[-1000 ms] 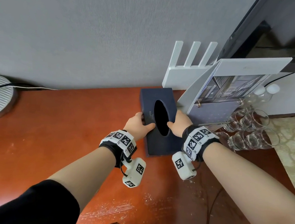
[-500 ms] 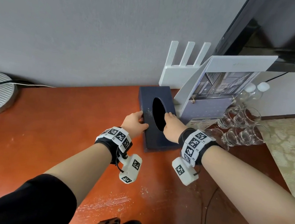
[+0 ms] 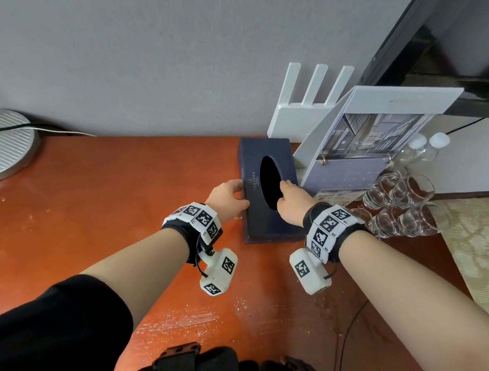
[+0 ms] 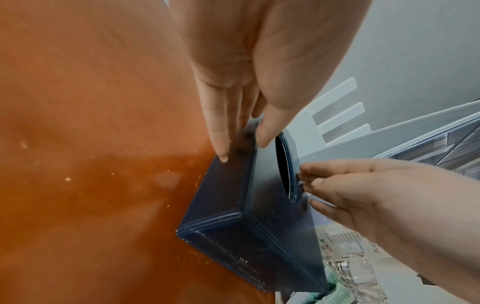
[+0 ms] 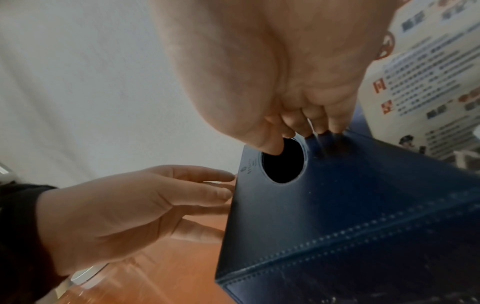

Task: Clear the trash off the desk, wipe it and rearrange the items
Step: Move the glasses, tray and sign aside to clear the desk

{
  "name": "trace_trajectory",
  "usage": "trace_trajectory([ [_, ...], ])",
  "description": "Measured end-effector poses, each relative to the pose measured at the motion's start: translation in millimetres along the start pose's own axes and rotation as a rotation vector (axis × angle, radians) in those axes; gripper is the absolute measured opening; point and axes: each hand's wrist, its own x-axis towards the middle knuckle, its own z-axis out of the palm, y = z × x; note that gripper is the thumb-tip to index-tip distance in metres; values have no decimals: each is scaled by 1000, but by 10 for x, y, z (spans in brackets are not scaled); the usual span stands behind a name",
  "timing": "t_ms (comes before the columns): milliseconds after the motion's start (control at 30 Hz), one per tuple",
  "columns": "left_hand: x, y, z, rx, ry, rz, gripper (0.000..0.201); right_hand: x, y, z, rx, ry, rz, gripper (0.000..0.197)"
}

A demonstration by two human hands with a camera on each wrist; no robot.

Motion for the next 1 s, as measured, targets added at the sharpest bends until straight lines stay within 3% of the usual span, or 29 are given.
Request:
trace_trajectory([
  [233, -296, -98, -228, 33, 39, 13, 61, -238, -128, 79, -8, -42, -13, 39],
  [500, -761, -310, -507, 220, 110, 77, 47, -610, -430, 267, -12, -42, -130, 50],
  [767, -1199, -471, -721, 558, -32, 41, 41, -938, -733, 475, -93, -85, -251, 41],
  [1000, -1581, -771, -807, 695, -99, -67, 38, -1050, -1041, 686, -313, -232, -392, 31],
])
